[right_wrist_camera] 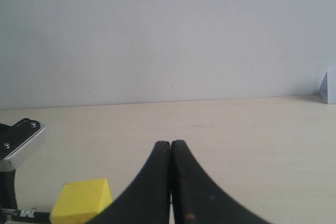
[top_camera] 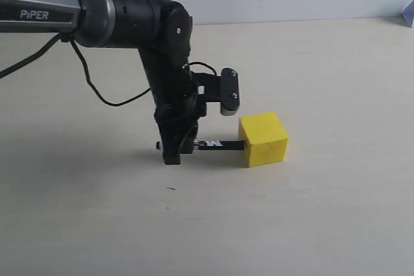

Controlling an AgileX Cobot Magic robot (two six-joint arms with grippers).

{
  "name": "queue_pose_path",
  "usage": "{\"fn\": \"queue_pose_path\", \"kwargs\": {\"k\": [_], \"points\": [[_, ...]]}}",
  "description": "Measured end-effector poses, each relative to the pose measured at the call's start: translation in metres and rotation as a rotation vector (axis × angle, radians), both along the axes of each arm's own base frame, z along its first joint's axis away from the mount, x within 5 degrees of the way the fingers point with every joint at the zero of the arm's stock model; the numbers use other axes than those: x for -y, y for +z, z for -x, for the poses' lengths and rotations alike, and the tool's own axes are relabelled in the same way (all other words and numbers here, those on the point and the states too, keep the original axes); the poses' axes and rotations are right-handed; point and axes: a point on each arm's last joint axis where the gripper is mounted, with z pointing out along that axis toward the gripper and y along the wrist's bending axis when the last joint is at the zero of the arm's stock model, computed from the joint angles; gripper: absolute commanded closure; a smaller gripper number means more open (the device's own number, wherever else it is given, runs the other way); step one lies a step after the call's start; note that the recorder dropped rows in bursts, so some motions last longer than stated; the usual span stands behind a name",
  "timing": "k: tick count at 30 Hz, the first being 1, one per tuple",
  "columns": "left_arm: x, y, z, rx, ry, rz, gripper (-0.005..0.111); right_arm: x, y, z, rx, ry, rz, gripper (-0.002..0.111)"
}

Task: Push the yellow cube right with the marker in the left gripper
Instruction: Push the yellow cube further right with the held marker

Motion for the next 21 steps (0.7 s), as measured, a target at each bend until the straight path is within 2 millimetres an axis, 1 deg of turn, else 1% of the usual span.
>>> {"fn": "queue_pose_path", "kwargs": {"k": [2, 5, 8, 11, 16, 21], "points": [[0.01, 0.004, 0.0, 0.0, 0.012, 0.048, 0.107, 0.0, 0.0, 0.0, 0.0, 0.0, 0.0, 0.108], [0.013, 0.009, -0.002, -0.005, 0.018, 0.063, 0.107, 0.0, 0.0, 0.0, 0.0, 0.0, 0.0, 0.108], [0.005, 0.008, -0.003, -0.05, 0.038, 0.029, 0.107, 0.0, 0.0, 0.0, 0.0, 0.0, 0.0, 0.108], [-0.004, 0.006, -0.006, -0.093, 0.113, -0.003, 0.107, 0.0, 0.0, 0.0, 0.0, 0.0, 0.0, 0.108], [-0.006, 0.006, -0.007, -0.105, 0.177, -0.009, 0.107, 0.0, 0.0, 0.0, 0.0, 0.0, 0.0, 0.108], [0.012, 0.007, -0.006, -0.037, 0.181, 0.086, 0.107, 0.0, 0.0, 0.0, 0.0, 0.0, 0.0, 0.108]]}}
